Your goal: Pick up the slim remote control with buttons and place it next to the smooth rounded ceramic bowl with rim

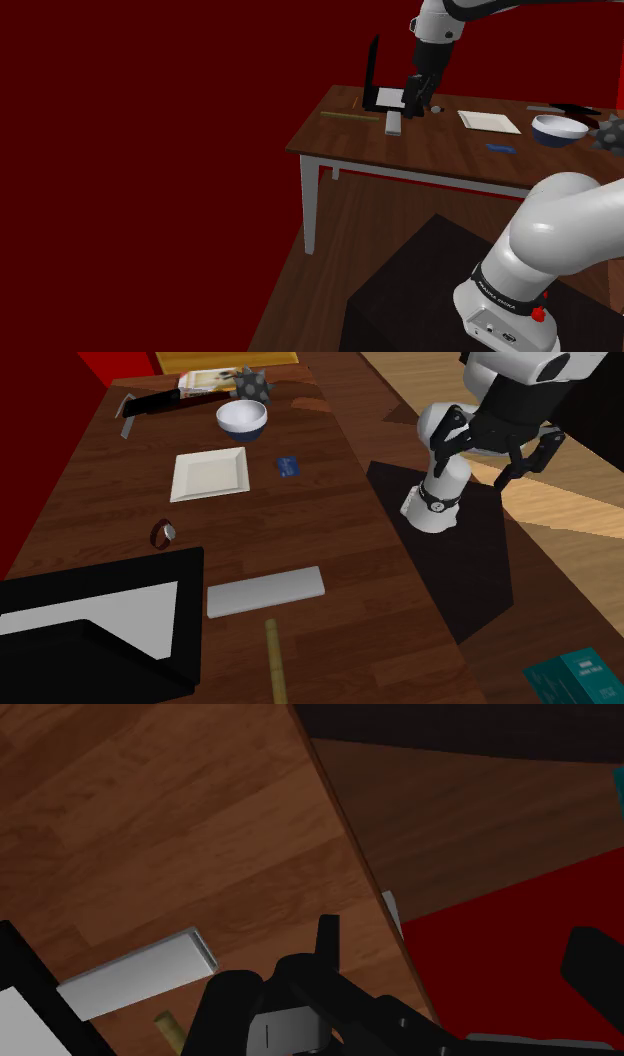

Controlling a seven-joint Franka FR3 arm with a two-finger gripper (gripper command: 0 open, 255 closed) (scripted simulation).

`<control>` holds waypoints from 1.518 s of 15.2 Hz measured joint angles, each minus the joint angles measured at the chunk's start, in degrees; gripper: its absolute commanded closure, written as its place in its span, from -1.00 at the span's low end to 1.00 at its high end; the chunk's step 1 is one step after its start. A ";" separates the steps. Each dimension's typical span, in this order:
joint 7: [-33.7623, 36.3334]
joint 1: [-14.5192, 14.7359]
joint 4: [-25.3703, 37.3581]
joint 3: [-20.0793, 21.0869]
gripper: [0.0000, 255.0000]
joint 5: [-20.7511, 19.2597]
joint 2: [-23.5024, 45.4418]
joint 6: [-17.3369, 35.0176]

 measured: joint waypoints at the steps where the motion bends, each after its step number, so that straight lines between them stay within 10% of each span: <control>1: 0.00 0.00 0.00 0.00 -1.00 0.00 0.00 0.00; 23: 16.89 -10.72 24.87 -9.37 -1.00 4.09 41.98 15.37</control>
